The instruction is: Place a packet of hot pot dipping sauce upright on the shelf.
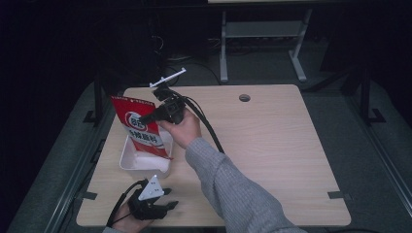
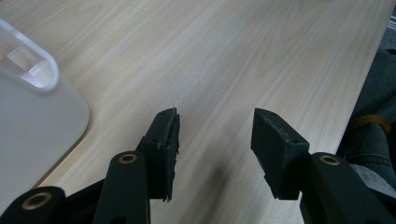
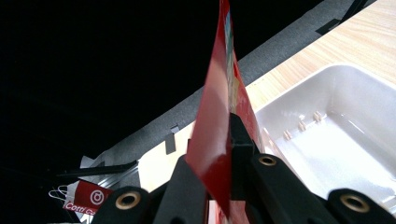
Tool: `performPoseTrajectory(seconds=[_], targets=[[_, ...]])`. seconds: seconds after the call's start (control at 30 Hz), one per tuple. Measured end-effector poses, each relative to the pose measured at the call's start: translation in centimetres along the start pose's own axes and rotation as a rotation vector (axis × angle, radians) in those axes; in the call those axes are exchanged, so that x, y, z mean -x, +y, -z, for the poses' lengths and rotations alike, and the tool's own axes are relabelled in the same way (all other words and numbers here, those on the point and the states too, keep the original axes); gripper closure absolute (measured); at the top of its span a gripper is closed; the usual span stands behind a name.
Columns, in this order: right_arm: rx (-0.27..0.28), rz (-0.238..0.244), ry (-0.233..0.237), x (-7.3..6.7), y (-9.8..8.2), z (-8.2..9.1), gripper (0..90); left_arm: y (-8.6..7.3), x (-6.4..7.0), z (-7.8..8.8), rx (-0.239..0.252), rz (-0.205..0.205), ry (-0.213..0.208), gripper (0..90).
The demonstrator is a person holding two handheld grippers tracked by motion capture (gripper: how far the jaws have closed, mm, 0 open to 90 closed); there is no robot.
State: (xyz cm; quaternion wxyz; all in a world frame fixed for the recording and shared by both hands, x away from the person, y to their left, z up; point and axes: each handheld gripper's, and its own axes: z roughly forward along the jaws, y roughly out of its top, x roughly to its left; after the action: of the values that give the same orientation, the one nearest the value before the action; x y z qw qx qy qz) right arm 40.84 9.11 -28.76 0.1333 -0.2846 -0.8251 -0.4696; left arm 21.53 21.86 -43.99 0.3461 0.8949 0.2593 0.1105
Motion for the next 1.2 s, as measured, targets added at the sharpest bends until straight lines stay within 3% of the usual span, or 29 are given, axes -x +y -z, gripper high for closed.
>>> performPoseTrajectory(seconds=[0.4, 0.67, 0.97, 1.2], targets=[[-0.008, -0.013, -0.013, 0.4, -0.7, -2.0, 88.1, 0.1, 0.1, 0.1, 0.008, -0.012, 0.006, 50.8], [0.032, -0.021, -0.018, 0.5, -1.5, -2.9, 88.1, 0.2, 0.3, 0.2, 0.015, -0.027, 0.015, 50.8], [0.045, -0.005, -0.043, 0.7, -2.0, -3.5, 87.9, 0.2, 0.3, 0.1, 0.016, -0.026, 0.012, 50.8], [0.013, 0.039, -0.063, 0.3, -2.4, -3.2, 87.7, 0.2, 0.3, 0.1, 0.013, -0.028, 0.012, 50.6]])
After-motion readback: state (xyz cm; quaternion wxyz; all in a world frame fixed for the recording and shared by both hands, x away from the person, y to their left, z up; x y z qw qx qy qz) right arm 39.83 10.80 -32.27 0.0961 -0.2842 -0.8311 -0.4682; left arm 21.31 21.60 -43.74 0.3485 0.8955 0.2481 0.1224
